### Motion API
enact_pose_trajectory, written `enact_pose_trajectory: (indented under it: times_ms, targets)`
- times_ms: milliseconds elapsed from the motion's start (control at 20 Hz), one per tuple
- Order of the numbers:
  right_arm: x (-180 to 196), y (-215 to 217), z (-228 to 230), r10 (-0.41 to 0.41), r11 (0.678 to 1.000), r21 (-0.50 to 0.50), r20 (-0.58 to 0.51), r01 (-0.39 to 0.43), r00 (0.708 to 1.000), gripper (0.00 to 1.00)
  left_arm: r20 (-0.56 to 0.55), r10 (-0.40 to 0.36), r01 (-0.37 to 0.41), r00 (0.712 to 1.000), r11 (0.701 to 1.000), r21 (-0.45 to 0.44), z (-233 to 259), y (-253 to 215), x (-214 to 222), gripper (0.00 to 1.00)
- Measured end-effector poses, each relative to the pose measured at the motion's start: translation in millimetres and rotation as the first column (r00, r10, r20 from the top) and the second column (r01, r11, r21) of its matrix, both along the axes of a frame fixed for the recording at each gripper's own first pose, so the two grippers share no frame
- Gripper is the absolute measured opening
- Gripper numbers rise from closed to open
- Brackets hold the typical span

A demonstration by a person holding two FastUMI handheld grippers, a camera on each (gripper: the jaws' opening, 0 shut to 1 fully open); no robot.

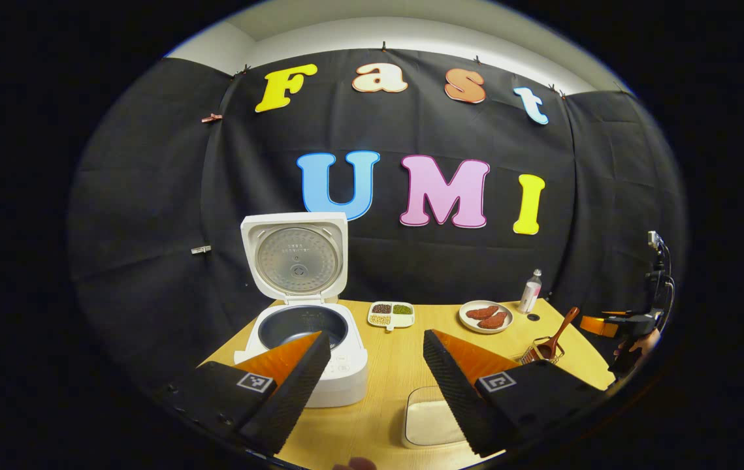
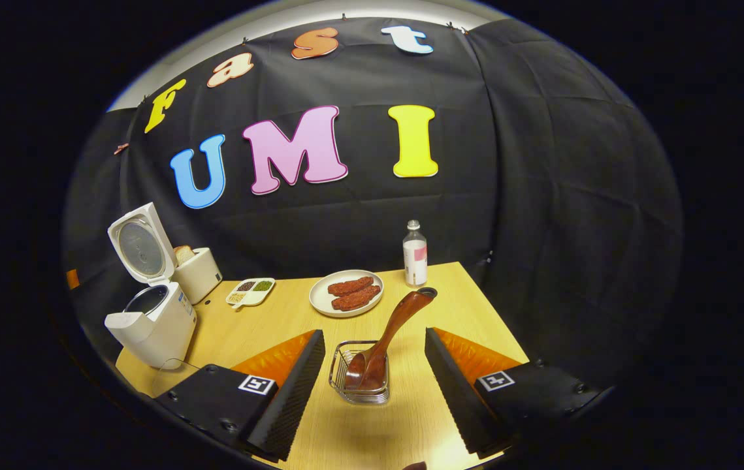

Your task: Close the left gripper, press the button to open the rice cooker; take a wooden spoon from the chopstick holder with the right hand, scoop a spoonful of rice and pour it into the rice cooker, then put the wooden spoon back into the chopstick holder.

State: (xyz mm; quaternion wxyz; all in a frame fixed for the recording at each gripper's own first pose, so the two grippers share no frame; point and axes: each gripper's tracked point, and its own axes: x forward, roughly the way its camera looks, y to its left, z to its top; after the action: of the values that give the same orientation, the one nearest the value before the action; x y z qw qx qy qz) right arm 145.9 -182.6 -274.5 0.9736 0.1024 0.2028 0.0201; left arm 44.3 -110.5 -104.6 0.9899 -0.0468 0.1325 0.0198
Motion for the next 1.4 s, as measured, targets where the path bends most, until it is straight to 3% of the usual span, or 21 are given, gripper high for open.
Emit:
enact_pose_trajectory:
  times_ms: [350,550,700,900,1150,1400]
  targets:
    - [50.3,1.3,-69.7,0.046,0.995,0.092,-0.093,-0.037,0.995,0.89,-0.081,0.048,-0.05,0.996,0.999,-0.014,-38.0,-26.3,-16.5,0.98]
    - [64.2,7.4,-93.6,0.069,0.984,0.172,-0.127,-0.047,0.99,0.68,-0.116,0.095,-0.097,0.989,0.995,-0.01,-46.9,-28.0,-26.6,0.98]
    - [64.3,8.4,-98.4,0.071,0.971,0.237,-0.137,-0.037,0.988,0.3,-0.128,0.116,-0.119,0.985,0.993,-0.009,-47.9,-31.9,-30.8,0.98]
    - [65.8,8.4,-89.2,0.075,0.953,0.3,-0.127,-0.034,0.989,0.17,-0.13,0.146,-0.147,0.981,0.989,-0.005,-41.0,-36.8,-33.8,0.98]
    - [60.9,17.4,-72.3,0.114,0.963,0.255,-0.071,-0.093,0.991,0.13,-0.114,0.141,-0.136,0.983,0.989,0.054,-27.5,-46.6,-38.0,0.98]
    - [61.3,8.0,-34.2,0.093,0.966,0.241,0.004,-0.092,0.996,0.1,-0.084,0.123,-0.122,0.989,0.992,0.015,-11.6,-51.3,-37.1,0.96]
